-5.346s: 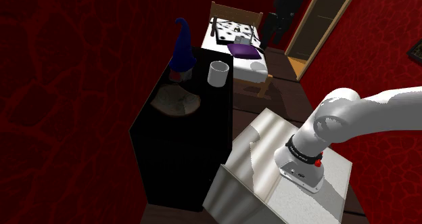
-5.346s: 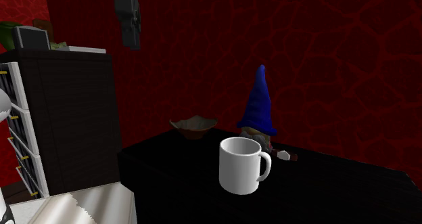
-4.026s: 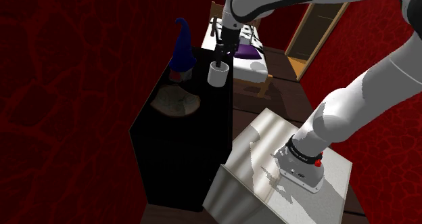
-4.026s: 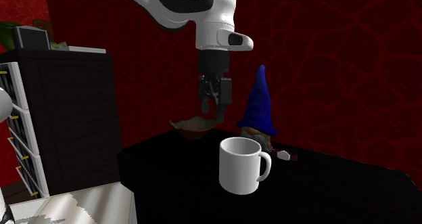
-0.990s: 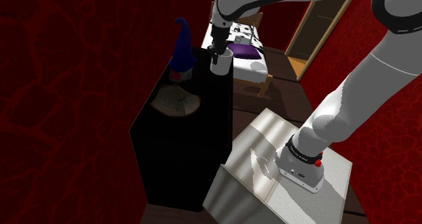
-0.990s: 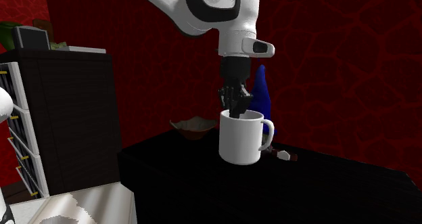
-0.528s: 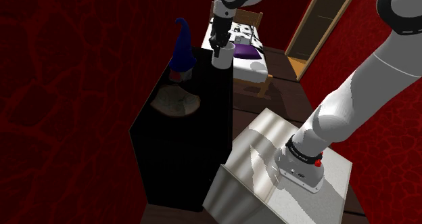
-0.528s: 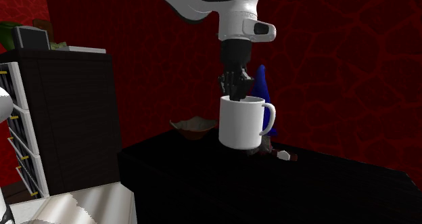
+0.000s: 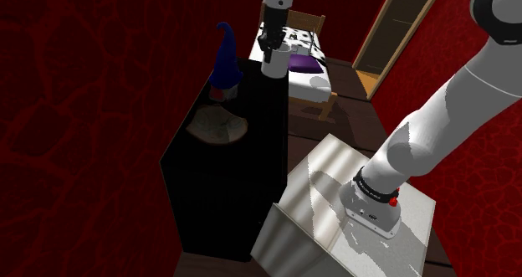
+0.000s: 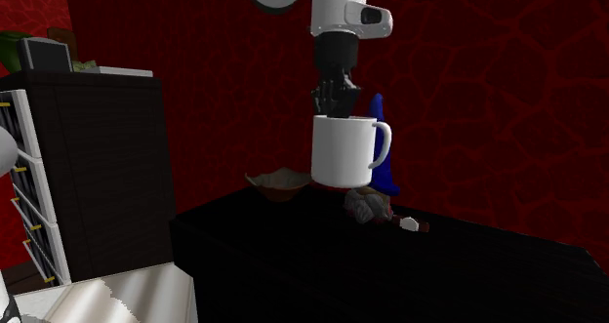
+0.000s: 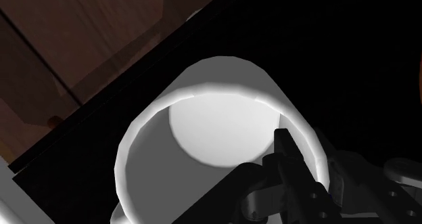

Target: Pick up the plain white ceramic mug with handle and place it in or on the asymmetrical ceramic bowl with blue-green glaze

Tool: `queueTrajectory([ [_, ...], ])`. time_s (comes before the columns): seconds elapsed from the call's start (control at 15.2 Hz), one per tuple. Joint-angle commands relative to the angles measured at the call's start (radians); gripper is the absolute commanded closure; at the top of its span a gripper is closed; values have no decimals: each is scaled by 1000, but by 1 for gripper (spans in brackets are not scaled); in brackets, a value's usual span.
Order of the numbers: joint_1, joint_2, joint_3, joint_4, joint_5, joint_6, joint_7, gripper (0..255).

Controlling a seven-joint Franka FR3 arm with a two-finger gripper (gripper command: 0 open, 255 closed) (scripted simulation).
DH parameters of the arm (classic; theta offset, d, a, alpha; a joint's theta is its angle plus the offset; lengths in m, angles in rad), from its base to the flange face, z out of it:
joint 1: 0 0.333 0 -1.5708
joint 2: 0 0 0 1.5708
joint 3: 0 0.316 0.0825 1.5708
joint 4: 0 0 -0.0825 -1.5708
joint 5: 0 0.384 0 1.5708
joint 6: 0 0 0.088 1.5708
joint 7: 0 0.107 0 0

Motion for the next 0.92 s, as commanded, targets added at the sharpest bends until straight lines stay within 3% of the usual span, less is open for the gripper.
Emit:
queueTrajectory([
  [0.0,21,-3,24,2,5,-5,44,255],
  [0.86,167,76,193,126,19,-51,355,255],
])
